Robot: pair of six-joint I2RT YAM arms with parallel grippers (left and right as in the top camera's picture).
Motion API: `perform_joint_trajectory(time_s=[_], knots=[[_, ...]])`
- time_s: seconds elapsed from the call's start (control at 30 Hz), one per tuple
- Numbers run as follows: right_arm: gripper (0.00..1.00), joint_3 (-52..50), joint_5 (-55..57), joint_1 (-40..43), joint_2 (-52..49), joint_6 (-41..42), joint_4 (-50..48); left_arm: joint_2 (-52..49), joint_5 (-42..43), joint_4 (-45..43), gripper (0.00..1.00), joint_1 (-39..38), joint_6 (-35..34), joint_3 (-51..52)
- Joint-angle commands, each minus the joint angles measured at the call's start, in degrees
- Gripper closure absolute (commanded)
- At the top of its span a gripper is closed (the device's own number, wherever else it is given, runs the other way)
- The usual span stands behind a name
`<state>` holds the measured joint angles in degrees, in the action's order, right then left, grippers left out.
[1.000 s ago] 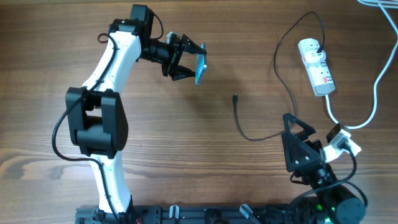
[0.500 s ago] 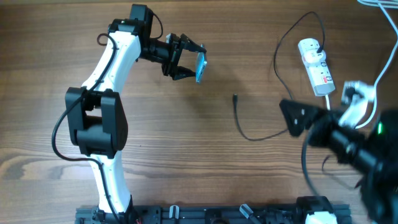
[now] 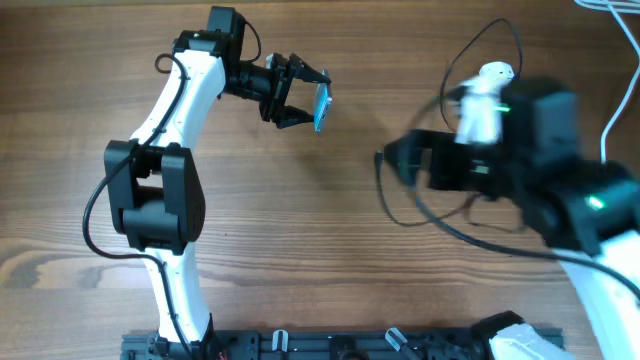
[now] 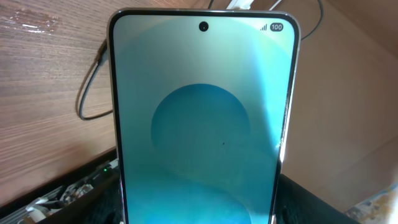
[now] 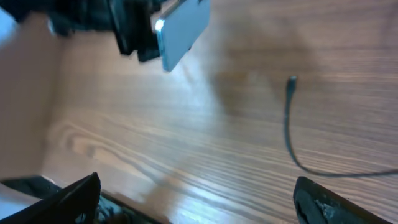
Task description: Plug charger to phone and switch on socket
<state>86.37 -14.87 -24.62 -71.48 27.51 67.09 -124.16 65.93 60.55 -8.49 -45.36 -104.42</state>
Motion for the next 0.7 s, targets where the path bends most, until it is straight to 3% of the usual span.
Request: perform_joint_trajectory(time_s=[0.0, 0.3, 0.67], knots=[[0.01, 8.7, 17.5, -8.6, -8.2, 6.2, 3.2, 2.3, 2.6, -0.1, 0.28, 0.4, -0.3, 0.0], [0.01, 19.4, 27.1, -17.5, -26.6, 13.2, 2.6, 2.3, 2.6, -0.1, 0.28, 0.4, -0.3, 0.0], [0.00, 19.4, 38.2, -21.7, -30.3, 21.7, -8.1, 2.3, 1.5, -0.1, 0.28, -0.8, -1.4, 0.0]])
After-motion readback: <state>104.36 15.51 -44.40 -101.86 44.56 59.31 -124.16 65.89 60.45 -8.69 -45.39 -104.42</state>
